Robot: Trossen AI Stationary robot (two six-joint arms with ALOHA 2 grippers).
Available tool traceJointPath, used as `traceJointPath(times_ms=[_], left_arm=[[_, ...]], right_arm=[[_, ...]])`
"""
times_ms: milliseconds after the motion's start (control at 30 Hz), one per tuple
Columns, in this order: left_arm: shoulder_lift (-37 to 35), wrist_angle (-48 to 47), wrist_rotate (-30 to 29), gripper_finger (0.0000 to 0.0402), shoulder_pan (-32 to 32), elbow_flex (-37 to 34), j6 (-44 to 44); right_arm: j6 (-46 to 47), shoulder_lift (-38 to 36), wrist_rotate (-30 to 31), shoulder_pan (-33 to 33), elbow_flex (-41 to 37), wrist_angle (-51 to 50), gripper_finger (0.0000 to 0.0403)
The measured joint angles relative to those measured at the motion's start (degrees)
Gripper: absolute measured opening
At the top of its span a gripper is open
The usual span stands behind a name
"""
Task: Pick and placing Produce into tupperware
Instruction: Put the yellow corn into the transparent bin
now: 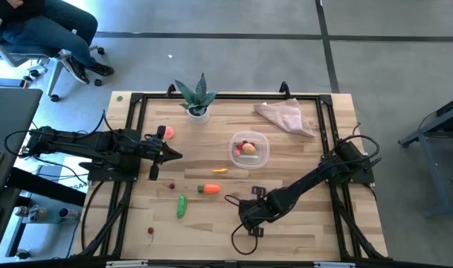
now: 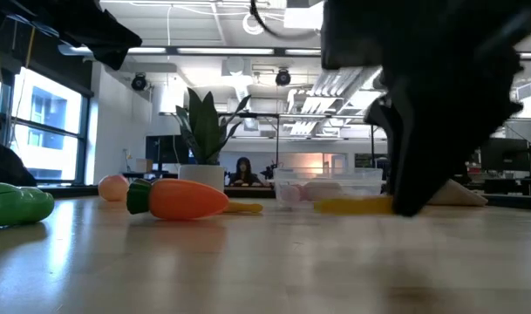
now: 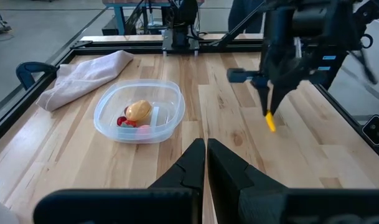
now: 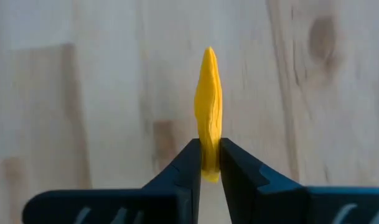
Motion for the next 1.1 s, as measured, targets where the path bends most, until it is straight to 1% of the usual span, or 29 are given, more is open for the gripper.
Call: traceJointPath(times_ms=[67,167,233,333,467,533,600,700,833,967,1033,1100], left_arm=[[0.01,0.00,0.00,0.0007,0.00,0.00,0.00],[0.01,0.02,-0.02,0.0007,0.00,0.00,0.00],[0.01,0.00,0.00,0.0007,0.00,0.00,0.00],[0.01,0.00,0.00,0.0007,0.00,0.00,0.00],[0.01,0.00,0.00,0.0007,0.00,0.00,0.00],[0.01,0.00,0.00,0.0007,0.00,-0.02,0.00],[0.01,0.01,0.00,0.0007,0.00,0.00,0.00],[0.01,0.02,0.00,0.0007,0.00,0.00,0.00],[0.01,0.00,-0.02,0.0007,0.00,0.00,0.00],[0.01,0.00,-0.01,0.0007,0.00,0.00,0.00],[-0.01,0.00,-0.02,0.0007,0.00,0.00,0.00],[0.01,0.00,0.00,0.0007,0.00,0.00,0.00]], right_arm=[[-0.99,-0.02,0.67,0.02,2.47,-2.59,0.0039],[-3.28,-0.02,3.78,-0.03,7.17,-8.41,0.0039],[-4.20,-0.04,6.92,-0.06,10.95,-14.03,0.0039],[-4.22,-0.04,12.37,-0.83,16.72,-25.11,0.0039],[-2.66,-0.09,19.00,-3.70,24.64,-40.72,0.0039],[-2.64,-0.13,21.54,-5.75,27.96,-46.22,0.0039],[-3.27,-0.17,22.71,-8.30,30.83,-50.36,0.0039],[-6.42,-0.24,22.38,-13.25,33.36,-52.35,0.0039],[-12.01,-0.63,17.74,-21.33,32.90,-51.70,0.0039],[-15.24,-1.65,12.63,-28.81,27.58,-49.54,0.0039],[-17.28,-2.84,9.87,-31.07,23.55,-47.26,0.0039],[-18.96,-5.13,6.14,-32.00,18.48,-42.64,0.0039]])
